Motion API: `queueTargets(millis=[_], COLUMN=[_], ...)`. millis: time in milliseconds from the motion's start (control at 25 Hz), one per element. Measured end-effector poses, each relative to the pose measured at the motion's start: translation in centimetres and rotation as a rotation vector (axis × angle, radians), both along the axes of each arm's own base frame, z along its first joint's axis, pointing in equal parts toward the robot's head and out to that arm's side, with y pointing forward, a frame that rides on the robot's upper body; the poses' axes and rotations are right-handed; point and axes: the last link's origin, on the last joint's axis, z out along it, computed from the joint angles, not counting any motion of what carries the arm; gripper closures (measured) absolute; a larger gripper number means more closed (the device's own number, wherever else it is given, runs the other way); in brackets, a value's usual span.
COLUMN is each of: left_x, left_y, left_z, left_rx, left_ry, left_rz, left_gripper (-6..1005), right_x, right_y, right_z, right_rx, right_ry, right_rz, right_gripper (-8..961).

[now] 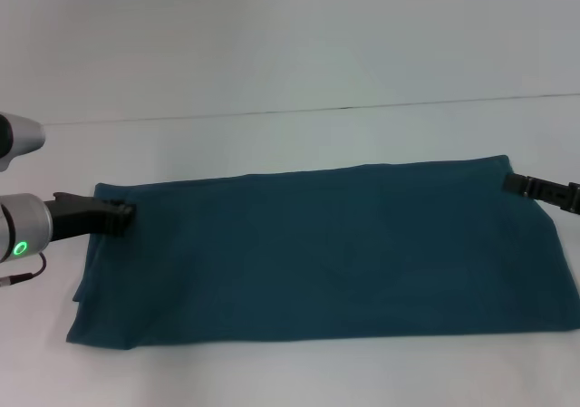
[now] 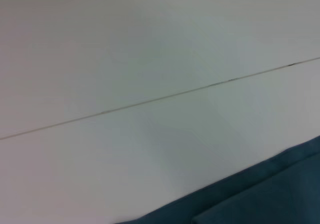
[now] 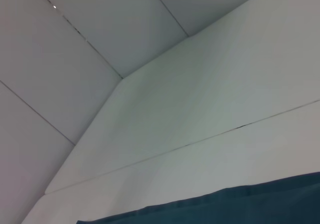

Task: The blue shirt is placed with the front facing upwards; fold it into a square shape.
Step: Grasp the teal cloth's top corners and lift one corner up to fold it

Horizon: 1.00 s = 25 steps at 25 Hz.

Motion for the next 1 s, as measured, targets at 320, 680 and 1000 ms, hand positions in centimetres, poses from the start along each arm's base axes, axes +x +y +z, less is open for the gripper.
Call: queueTargets(millis=[320,680,1000], left_x=[0.25,0.42,0.21], left_y=[0.02,0.09,0.01], left_z=[-0.22,-0.2,0.2], left_rx=[-0.011,-0.009,0.011], left_ry=[0.004,0.0,-0.044], left_rz=[-0.009,-0.009,0.029], left_gripper=[920,941,907], right_x=[0.06,0.04,0.04], right_y=[-0.08,-0.08,-0.08], right_z=[0.01,-0.04,-0.05], right_rx=[0.001,-0.003,-0.003], right_ry=[-0.001,-0.002,-0.002], right_rz=[0.0,0.001,0.001], right_gripper=[331,331,330])
